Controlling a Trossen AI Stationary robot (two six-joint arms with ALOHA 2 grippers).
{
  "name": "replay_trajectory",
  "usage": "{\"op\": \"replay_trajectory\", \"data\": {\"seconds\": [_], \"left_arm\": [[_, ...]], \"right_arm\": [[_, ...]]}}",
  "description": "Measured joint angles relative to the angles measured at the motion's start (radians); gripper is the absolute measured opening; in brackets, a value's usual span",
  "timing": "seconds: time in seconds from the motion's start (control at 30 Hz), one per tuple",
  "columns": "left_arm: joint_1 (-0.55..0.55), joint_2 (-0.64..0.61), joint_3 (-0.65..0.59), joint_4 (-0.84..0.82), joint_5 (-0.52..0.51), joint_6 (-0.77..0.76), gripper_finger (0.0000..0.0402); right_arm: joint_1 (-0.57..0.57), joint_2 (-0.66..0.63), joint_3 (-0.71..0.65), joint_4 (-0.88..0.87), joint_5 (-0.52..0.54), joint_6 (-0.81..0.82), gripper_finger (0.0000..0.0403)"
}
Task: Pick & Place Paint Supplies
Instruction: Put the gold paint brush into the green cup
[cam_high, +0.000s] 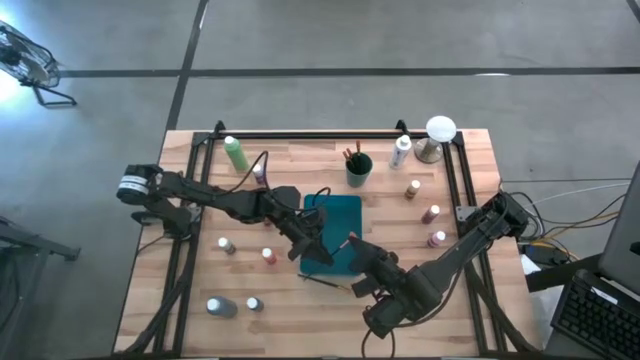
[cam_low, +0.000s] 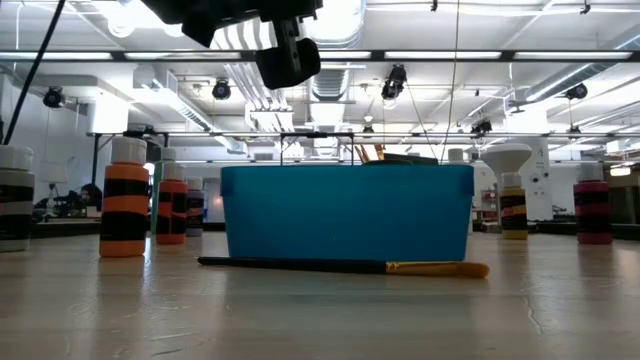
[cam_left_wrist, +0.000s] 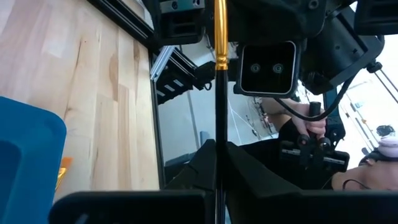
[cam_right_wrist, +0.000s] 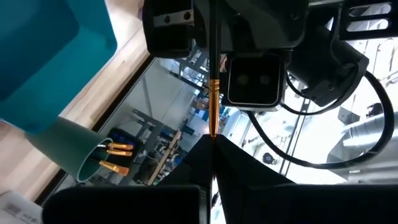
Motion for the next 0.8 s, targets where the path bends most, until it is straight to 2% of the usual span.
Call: {"op": "replay_trajectory", "data": {"seconds": [0.43,0.53,0.63,0.7,0.8], "left_arm": [[0.0,0.0,0.0,-0.004,0.001,0.007,0.0016],[-0.001,-0.002,0.0,0.0,0.01,0.017,0.0016],[-0.001,-0.004,0.0,-0.001,0.011,0.035,0.0016],[0.0,-0.006,0.0,-0.001,0.01,0.047,0.0016],[0.0,-0.015,0.0,-0.003,0.006,0.085,0.0016]], "right_arm": [[0.0,-0.002,0.0,-0.002,0.002,0.022,0.0011],[0.004,-0.006,0.001,-0.012,0.075,0.039,0.0028],[0.018,-0.019,0.007,-0.013,0.223,0.073,0.0059],[0.036,-0.045,0.014,-0.011,0.252,0.151,0.0083],[0.056,-0.098,0.015,-0.017,0.258,0.458,0.0116]]}}
